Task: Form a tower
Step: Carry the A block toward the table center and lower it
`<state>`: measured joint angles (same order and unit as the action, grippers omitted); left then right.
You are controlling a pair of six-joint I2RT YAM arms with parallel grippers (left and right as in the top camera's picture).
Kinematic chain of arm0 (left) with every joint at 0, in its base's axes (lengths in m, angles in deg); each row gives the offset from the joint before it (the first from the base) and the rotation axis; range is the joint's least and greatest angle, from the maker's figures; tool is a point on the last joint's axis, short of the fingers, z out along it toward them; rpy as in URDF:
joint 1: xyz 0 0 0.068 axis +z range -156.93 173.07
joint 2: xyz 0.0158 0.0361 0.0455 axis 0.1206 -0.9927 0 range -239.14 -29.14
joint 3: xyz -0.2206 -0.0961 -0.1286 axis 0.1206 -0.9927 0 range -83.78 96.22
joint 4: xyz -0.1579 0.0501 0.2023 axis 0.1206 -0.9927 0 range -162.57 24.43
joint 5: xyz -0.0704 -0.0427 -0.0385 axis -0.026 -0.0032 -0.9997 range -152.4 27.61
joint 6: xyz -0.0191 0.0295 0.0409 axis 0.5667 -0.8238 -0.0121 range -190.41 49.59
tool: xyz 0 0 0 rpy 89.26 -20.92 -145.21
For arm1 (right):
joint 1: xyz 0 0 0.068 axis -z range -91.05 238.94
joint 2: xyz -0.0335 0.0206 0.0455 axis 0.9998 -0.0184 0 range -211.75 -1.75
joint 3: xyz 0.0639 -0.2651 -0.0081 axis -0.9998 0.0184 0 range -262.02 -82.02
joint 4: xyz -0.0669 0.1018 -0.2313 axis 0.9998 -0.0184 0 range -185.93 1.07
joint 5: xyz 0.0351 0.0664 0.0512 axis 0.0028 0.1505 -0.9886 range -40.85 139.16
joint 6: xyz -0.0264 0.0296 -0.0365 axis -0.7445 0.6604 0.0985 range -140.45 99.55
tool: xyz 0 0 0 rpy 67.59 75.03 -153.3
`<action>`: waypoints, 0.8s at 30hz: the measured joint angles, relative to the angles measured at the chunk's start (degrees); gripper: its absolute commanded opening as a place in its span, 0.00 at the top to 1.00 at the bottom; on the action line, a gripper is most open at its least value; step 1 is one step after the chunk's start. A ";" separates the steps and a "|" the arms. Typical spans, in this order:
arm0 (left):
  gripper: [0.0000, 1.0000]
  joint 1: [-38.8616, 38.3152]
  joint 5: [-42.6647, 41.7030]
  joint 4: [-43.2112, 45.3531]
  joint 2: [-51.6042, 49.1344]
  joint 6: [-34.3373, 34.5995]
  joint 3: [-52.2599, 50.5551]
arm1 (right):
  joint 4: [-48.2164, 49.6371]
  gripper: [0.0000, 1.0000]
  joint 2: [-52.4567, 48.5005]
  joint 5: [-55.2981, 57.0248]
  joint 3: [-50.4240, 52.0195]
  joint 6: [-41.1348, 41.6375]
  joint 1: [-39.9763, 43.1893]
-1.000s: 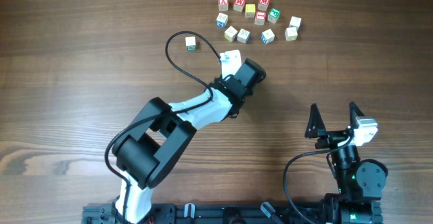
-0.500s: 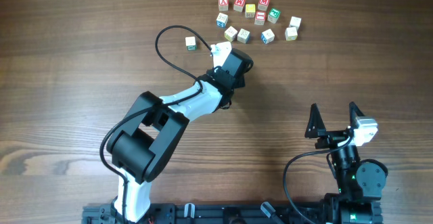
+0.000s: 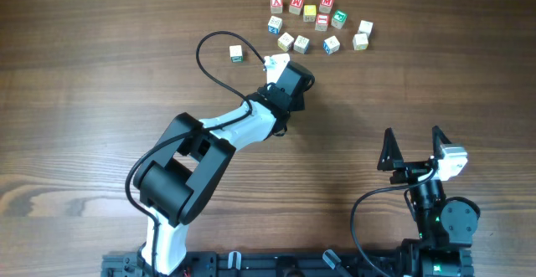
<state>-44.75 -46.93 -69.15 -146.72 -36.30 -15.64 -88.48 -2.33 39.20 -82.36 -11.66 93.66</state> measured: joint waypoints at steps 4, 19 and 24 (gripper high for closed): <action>0.69 0.00 0.00 -0.02 0.00 0.00 0.00 | 0.00 0.00 0.00 0.00 0.00 0.00 0.00; 0.37 -0.11 -0.55 0.20 -0.17 -2.10 0.02 | -0.02 0.00 0.00 0.00 0.00 0.00 0.00; 0.20 -0.15 -0.57 0.63 -0.17 -2.10 0.02 | 0.00 0.00 0.00 0.00 0.00 0.00 0.00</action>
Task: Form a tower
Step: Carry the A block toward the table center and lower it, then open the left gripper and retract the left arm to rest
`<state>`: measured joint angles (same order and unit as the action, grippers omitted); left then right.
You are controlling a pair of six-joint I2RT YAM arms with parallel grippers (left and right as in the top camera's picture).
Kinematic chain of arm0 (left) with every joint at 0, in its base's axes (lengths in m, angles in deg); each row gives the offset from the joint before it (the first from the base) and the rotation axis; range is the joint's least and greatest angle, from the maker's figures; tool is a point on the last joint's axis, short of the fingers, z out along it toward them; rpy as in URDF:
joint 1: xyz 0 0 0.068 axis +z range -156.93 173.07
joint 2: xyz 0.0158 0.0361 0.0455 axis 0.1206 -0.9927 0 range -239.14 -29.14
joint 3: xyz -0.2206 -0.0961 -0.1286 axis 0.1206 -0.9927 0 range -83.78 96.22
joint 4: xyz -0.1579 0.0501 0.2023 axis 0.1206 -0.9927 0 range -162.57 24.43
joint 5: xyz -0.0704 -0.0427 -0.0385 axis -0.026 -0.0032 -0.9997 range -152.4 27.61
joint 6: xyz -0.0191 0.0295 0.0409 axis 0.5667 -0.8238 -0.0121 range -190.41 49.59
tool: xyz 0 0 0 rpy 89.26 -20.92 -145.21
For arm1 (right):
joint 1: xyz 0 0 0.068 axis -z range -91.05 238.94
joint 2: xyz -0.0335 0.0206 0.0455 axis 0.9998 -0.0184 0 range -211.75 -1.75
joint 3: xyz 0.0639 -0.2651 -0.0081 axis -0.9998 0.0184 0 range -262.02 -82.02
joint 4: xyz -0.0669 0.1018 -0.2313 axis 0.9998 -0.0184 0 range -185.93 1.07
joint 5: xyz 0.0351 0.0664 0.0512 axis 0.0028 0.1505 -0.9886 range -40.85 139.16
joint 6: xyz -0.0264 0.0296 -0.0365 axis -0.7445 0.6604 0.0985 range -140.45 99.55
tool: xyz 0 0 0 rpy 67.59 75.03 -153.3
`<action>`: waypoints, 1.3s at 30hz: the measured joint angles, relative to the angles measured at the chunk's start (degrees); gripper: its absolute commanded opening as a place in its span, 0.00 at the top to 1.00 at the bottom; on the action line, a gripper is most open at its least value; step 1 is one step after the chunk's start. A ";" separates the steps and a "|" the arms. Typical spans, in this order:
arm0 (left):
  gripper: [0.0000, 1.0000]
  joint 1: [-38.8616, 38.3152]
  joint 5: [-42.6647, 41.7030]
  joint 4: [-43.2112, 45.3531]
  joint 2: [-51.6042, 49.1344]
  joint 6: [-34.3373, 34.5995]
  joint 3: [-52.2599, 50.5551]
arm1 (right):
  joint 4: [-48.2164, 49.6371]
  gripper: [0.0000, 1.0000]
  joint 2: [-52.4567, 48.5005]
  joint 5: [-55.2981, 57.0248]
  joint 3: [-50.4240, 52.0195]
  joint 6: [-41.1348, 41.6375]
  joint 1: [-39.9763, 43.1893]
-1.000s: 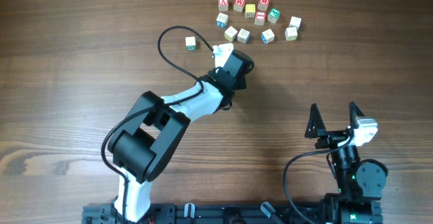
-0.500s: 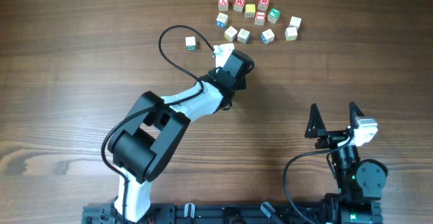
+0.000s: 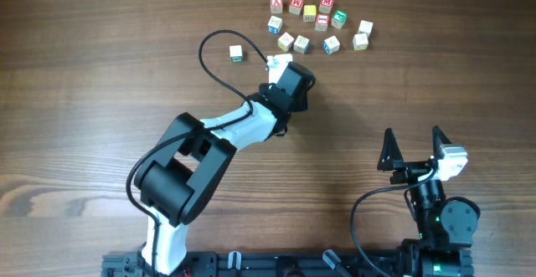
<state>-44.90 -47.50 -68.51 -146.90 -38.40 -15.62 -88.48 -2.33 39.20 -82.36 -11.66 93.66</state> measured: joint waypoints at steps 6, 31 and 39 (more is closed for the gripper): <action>0.00 -0.11 0.20 -2.47 2.05 -1.77 -0.17 | 0.00 0.00 0.00 0.00 0.00 0.00 0.00; 0.00 -0.15 11.43 -77.07 69.83 -4.57 -0.39 | 0.00 0.00 -0.07 0.00 0.00 0.00 0.00; 0.00 -0.15 11.43 -77.05 70.40 -4.57 -0.39 | 0.94 0.00 -0.07 -0.74 0.00 2.23 0.00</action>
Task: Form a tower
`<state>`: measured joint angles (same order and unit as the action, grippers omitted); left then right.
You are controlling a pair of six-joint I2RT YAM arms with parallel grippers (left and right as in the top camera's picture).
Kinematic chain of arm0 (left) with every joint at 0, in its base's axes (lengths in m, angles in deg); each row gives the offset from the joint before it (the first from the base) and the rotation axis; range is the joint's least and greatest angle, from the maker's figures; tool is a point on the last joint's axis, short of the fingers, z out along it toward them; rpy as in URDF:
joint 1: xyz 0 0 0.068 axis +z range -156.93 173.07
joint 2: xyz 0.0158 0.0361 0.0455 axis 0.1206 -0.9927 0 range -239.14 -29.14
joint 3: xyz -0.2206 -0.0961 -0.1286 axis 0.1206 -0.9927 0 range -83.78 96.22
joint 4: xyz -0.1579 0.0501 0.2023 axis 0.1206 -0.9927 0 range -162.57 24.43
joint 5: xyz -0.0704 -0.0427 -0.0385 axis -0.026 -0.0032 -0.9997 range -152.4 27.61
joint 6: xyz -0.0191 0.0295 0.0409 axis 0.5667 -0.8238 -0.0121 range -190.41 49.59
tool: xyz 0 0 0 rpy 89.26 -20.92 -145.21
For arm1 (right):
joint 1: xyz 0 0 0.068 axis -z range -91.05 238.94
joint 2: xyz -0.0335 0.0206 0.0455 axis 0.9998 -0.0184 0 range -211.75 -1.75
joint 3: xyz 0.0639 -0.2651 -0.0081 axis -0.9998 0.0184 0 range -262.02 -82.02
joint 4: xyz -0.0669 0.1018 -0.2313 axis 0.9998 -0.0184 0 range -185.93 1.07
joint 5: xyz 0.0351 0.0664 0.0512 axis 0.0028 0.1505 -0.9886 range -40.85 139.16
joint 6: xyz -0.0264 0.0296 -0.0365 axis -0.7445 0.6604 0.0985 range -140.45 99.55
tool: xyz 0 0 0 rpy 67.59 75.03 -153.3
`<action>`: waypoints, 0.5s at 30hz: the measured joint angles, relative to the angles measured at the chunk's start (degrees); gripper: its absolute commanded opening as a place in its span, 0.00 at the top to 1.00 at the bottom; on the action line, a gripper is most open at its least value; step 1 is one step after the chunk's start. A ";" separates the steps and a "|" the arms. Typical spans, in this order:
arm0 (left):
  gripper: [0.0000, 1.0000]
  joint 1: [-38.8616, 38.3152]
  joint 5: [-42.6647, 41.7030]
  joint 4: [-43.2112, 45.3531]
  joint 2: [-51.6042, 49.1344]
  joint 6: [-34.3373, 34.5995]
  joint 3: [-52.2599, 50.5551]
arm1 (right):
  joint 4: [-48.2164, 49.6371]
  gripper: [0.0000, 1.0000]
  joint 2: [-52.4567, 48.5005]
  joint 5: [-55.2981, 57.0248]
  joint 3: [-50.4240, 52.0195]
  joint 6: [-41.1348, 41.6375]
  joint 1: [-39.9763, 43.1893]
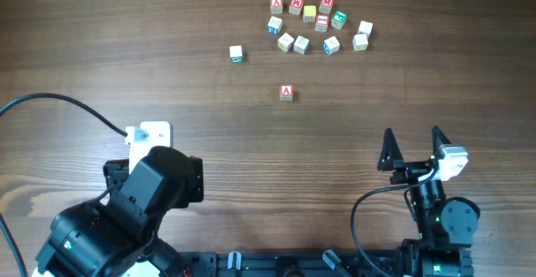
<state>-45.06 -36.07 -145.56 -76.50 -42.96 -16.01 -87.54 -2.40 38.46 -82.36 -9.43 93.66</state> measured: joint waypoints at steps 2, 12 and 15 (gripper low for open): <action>0.00 0.00 0.00 0.00 0.00 0.00 0.00 | 0.37 0.00 0.00 -6.27 -0.02 14.21 0.11; 0.00 0.00 -0.02 0.00 0.00 0.00 0.00 | 1.16 0.00 -1.40 -26.67 -0.02 45.66 0.11; 0.00 0.00 -0.02 0.00 0.00 0.00 0.00 | 1.20 0.00 -4.63 -26.53 -1.44 44.59 0.11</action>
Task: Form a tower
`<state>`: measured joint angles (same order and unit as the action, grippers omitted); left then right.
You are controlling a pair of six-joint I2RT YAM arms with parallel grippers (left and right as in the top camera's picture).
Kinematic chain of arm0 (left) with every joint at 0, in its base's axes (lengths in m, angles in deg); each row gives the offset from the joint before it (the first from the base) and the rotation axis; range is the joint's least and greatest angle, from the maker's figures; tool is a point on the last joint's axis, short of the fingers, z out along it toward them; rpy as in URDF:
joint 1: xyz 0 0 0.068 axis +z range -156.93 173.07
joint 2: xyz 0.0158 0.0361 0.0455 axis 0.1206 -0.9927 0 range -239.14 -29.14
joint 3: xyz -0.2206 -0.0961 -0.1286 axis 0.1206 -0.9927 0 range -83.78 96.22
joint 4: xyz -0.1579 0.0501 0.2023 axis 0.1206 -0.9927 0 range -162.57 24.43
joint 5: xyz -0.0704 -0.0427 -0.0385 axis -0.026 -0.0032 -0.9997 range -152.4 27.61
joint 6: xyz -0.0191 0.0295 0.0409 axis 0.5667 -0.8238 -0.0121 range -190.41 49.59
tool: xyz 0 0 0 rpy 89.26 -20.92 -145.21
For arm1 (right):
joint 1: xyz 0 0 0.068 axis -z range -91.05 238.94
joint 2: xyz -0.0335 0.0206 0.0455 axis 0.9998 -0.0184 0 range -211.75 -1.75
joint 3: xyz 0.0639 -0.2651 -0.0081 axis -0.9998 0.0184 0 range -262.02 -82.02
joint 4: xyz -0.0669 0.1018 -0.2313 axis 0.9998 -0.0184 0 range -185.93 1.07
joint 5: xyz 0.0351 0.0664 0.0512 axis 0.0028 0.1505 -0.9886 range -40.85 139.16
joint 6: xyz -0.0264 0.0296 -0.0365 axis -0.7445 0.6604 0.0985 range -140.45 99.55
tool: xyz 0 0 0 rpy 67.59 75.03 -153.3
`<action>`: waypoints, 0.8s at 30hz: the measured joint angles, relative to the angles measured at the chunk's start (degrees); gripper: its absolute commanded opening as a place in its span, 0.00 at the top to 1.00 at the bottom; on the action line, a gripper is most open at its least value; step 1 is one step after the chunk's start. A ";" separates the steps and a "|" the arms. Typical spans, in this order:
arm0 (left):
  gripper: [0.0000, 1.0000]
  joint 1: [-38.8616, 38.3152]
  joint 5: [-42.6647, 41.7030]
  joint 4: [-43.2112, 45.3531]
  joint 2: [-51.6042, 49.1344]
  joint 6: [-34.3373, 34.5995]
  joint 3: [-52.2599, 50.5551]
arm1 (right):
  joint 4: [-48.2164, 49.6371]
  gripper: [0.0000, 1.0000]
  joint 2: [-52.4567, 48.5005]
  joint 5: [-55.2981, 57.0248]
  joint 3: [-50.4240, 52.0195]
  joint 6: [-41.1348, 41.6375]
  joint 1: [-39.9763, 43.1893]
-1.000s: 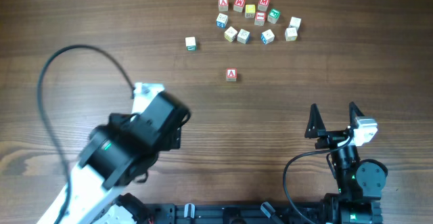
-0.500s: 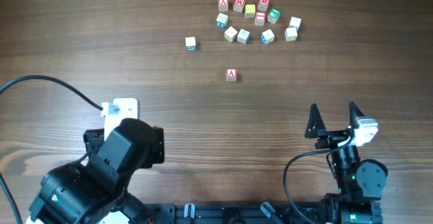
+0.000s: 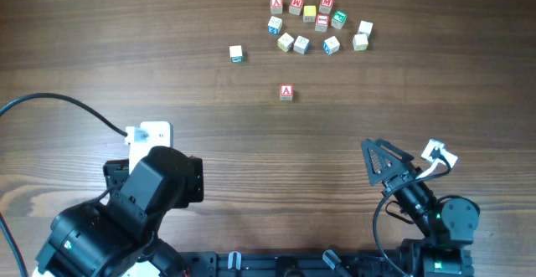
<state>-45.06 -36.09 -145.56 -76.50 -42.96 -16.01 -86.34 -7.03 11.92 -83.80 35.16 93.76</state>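
A lone wooden block with a red letter A lies flat on the table, mid-way back. Another single block with a green mark sits to its upper left. A cluster of several letter blocks is spread at the far edge; none is stacked. My left arm is folded at the front left, far from every block, and its fingers are hidden under the wrist. My right gripper stands open and empty at the front right, turned toward the left.
The wooden table carries nothing else. A black cable loops from the left arm's white wrist housing off the left edge. The arm bases fill the front edge.
My right gripper has turned to the left and shifted slightly that way, its fingers now pointing toward the table's middle. The left arm and all the blocks stay where they were.
My left arm was stretched out with its wrist just below the block cluster, and stayed there at the second moment. By the third it was folded back at the front left, and a red-A block showed where the wrist had been. Now the right gripper has turned.
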 measured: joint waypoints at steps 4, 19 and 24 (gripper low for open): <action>0.00 0.00 -0.02 0.07 0.00 0.00 0.00 | 0.07 0.01 -13.09 0.24 -6.64 -3.52 0.00; 0.00 0.00 -0.42 -0.11 -0.04 0.00 -0.02 | -25.00 0.01 -73.55 11.80 -58.05 -7.89 -2.84; 0.00 0.00 -0.42 -0.11 -0.04 0.00 -0.04 | -19.71 0.01 -78.66 18.10 -61.33 -2.93 -8.04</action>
<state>-45.06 -36.51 -145.67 -76.54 -42.96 -16.06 -106.05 -85.69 30.02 -145.13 32.23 85.72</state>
